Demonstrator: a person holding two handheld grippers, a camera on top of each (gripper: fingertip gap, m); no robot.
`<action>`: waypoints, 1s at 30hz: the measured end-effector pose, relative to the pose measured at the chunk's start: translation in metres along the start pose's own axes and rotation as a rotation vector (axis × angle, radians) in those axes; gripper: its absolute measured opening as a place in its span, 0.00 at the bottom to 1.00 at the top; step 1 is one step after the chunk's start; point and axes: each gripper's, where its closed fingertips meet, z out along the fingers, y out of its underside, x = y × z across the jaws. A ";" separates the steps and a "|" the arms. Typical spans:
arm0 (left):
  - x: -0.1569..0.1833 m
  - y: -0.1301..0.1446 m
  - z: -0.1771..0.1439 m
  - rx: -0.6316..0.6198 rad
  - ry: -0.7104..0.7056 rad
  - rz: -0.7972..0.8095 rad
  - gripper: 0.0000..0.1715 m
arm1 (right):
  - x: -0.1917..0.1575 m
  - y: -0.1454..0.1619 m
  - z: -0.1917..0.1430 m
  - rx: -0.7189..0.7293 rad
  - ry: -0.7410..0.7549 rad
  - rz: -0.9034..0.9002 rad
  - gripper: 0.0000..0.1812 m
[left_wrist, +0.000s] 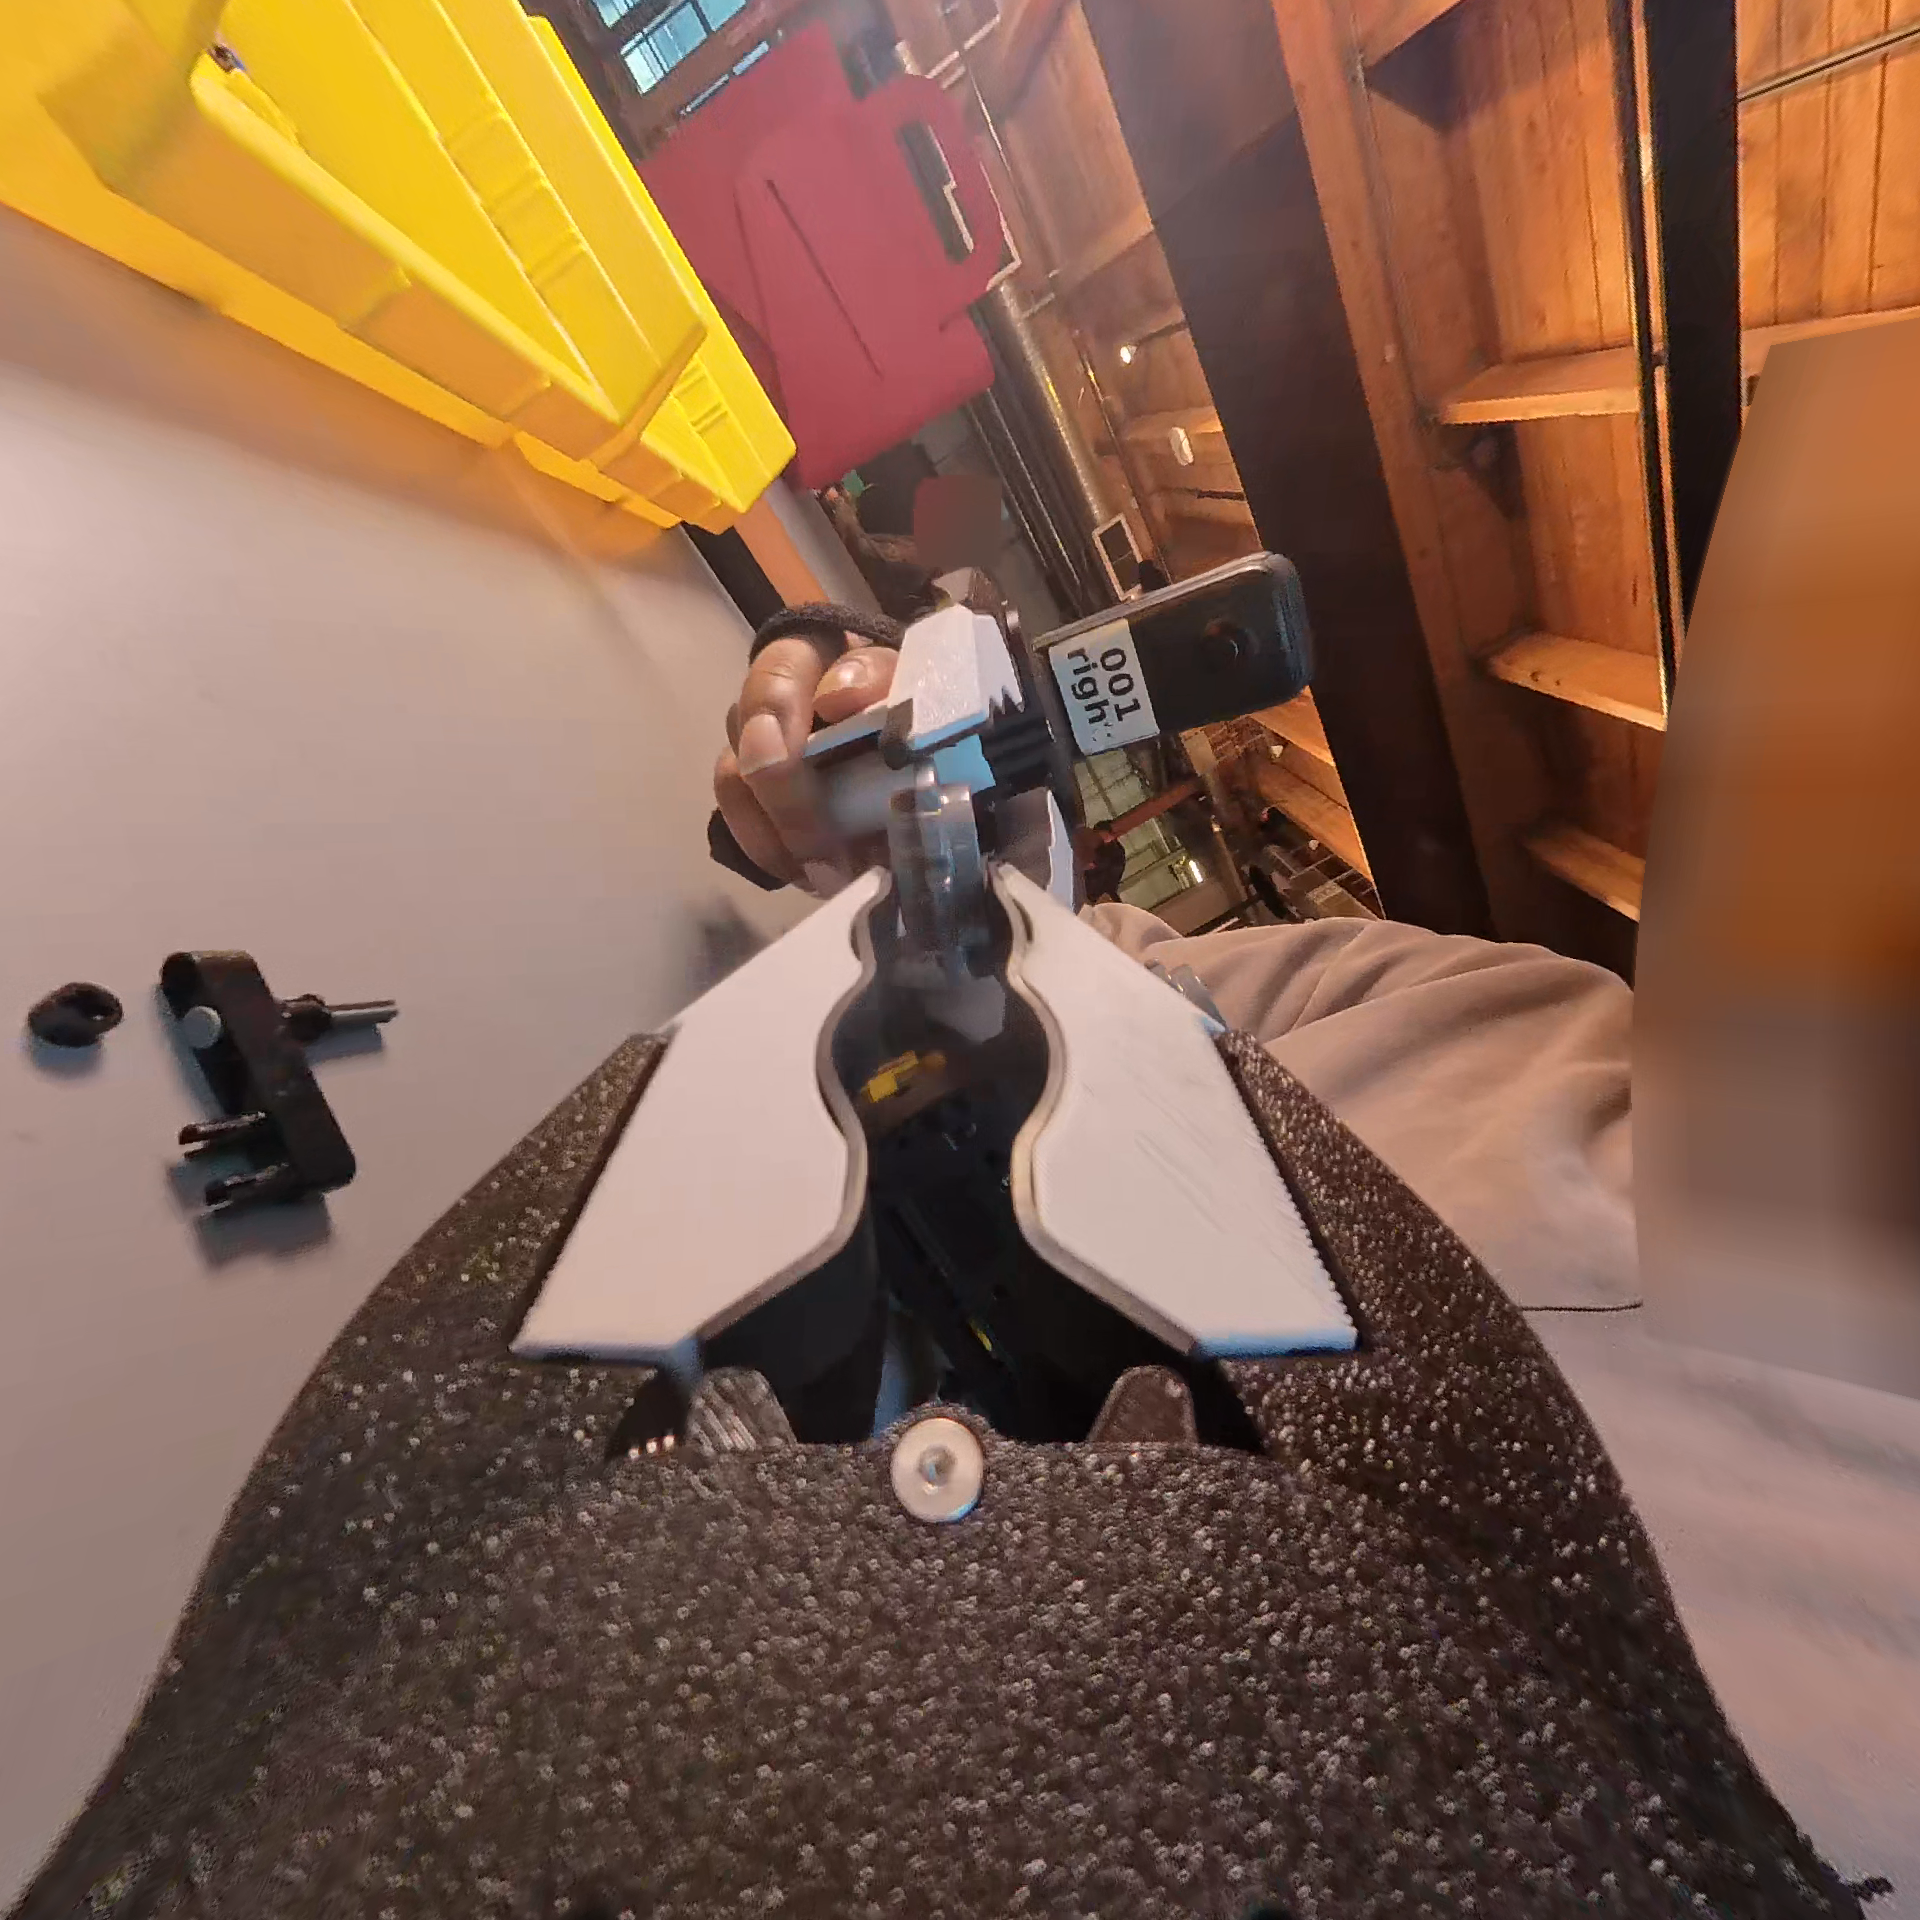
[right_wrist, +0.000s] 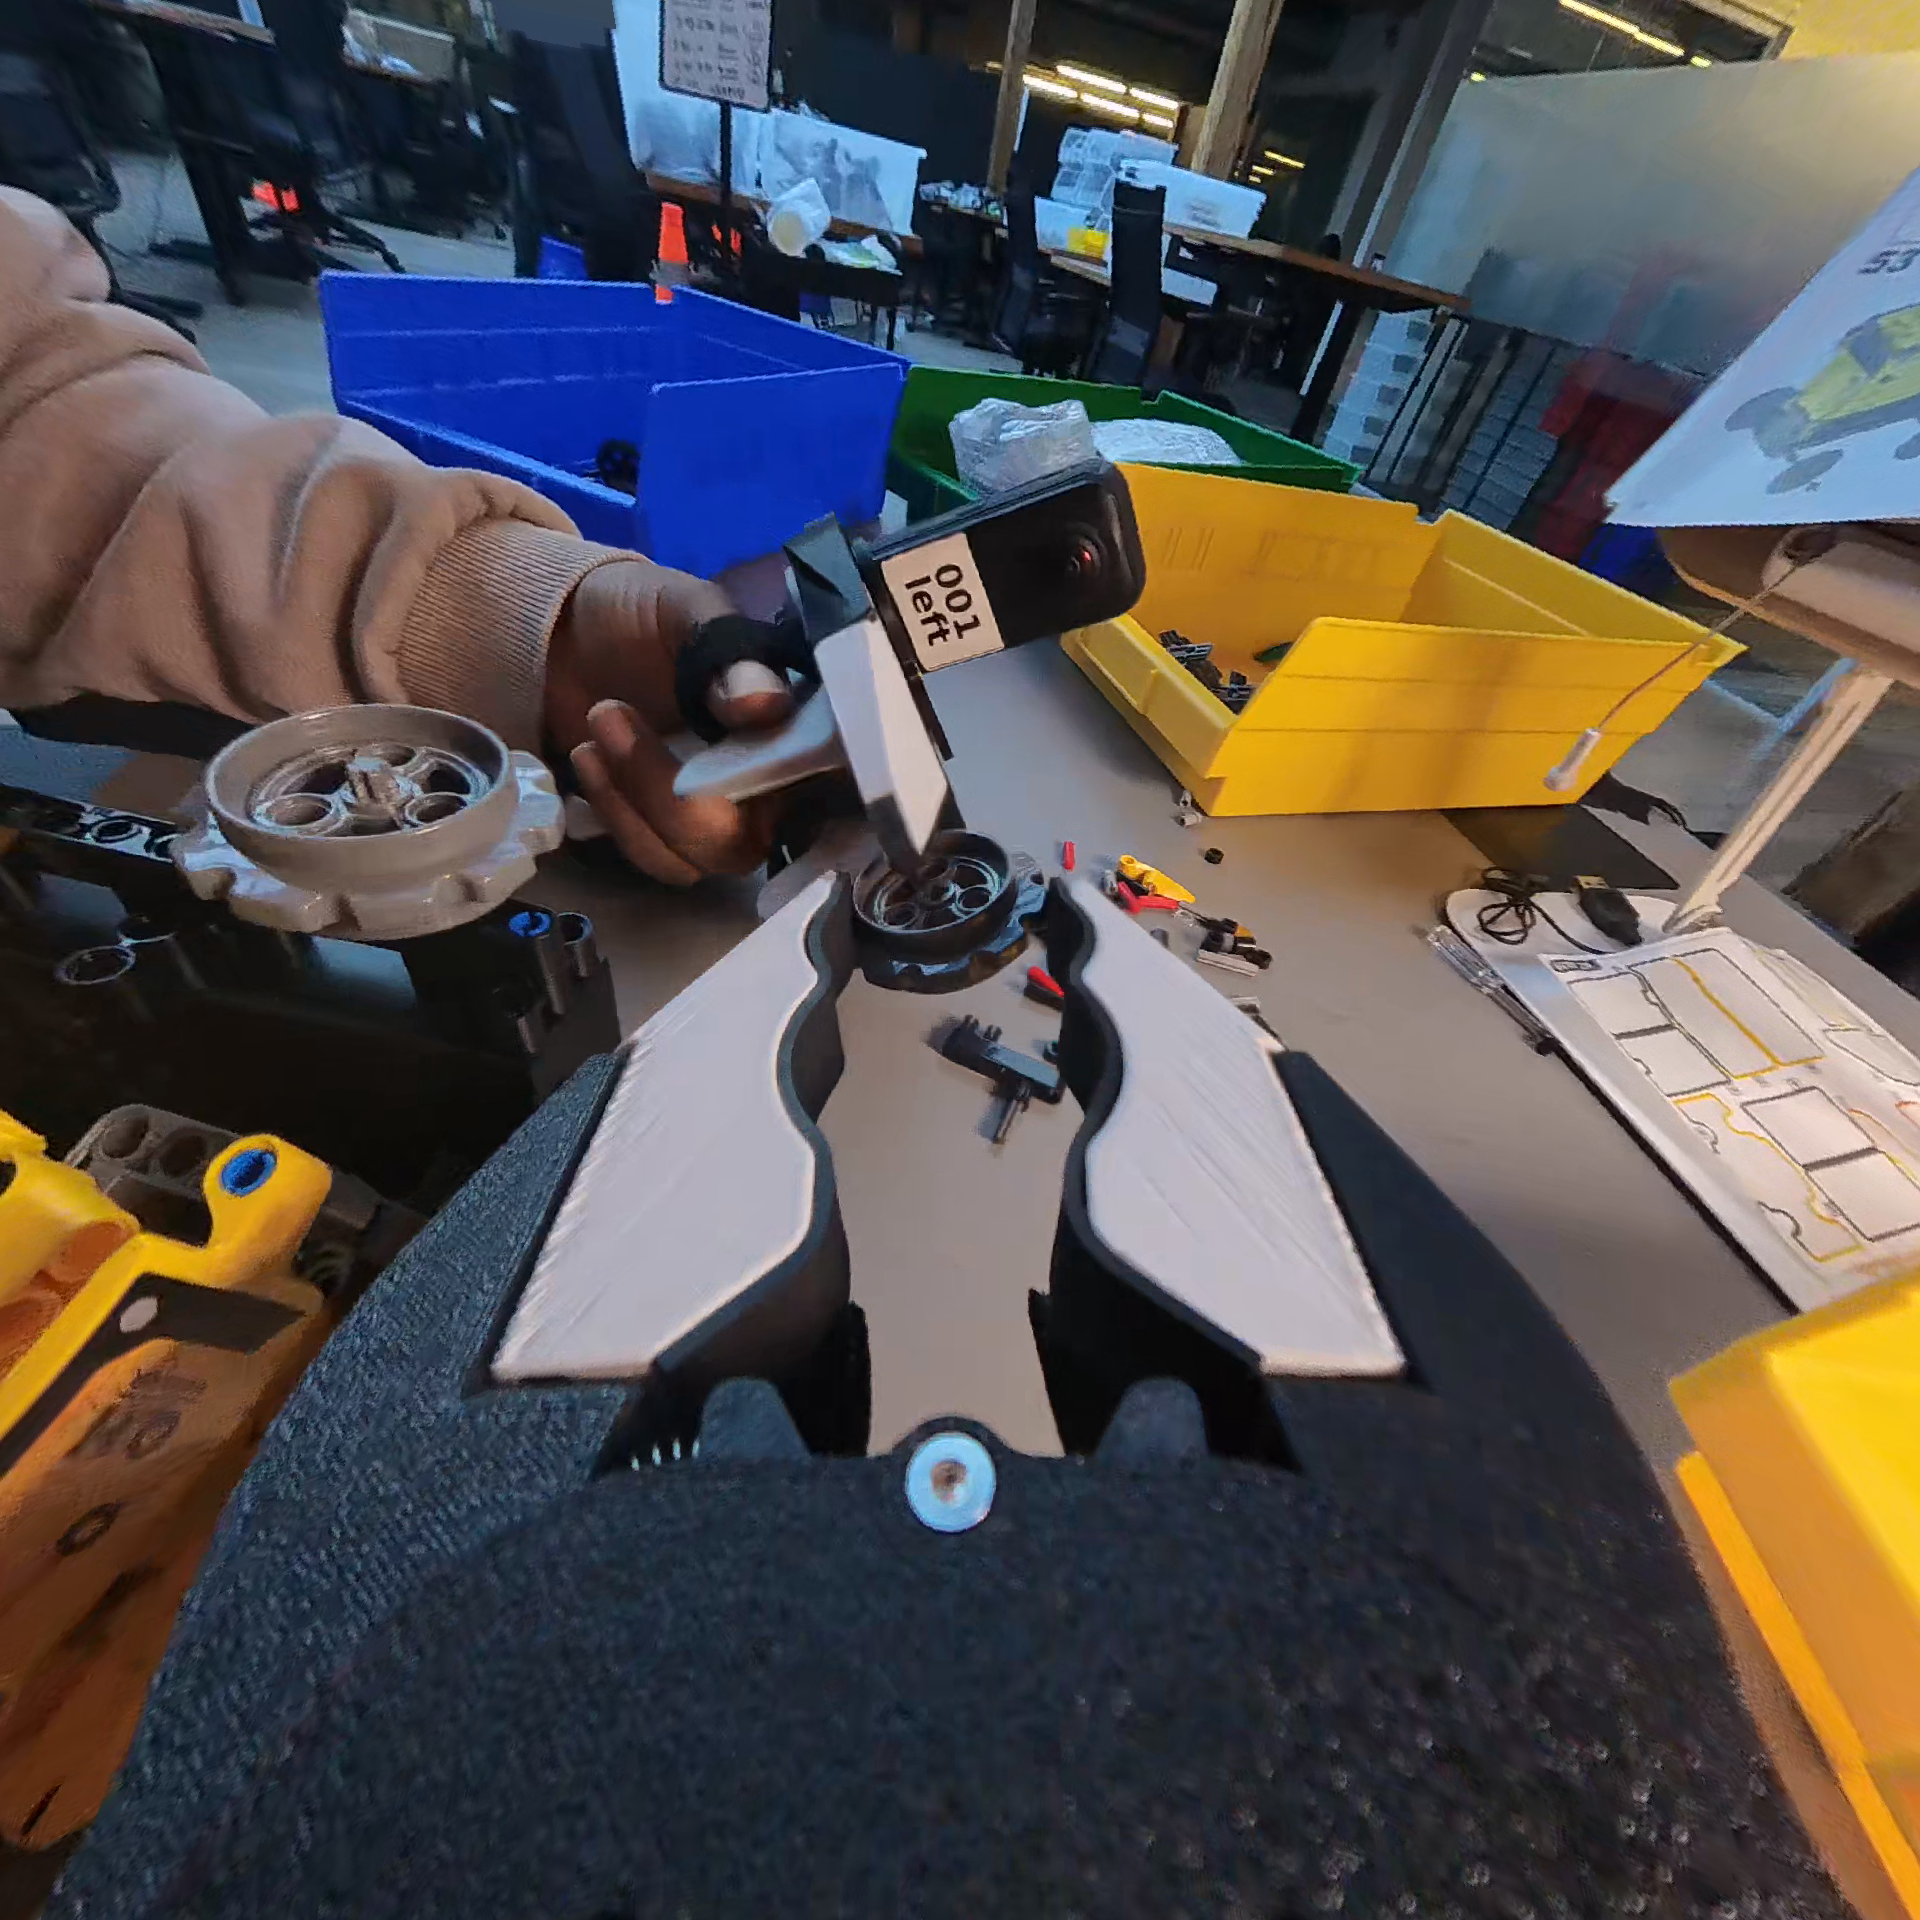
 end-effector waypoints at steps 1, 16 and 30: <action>0.001 -0.001 -0.001 0.000 -0.003 0.013 0.09 | 0.001 0.000 0.000 0.002 0.010 -0.008 0.20; 0.122 -0.069 -0.362 0.231 -1.366 0.489 0.09 | 0.046 0.021 -0.028 -0.064 0.140 0.116 0.32; 0.050 0.004 -0.587 0.258 -1.607 -0.186 0.18 | 0.043 0.026 -0.026 -0.104 0.141 0.112 0.31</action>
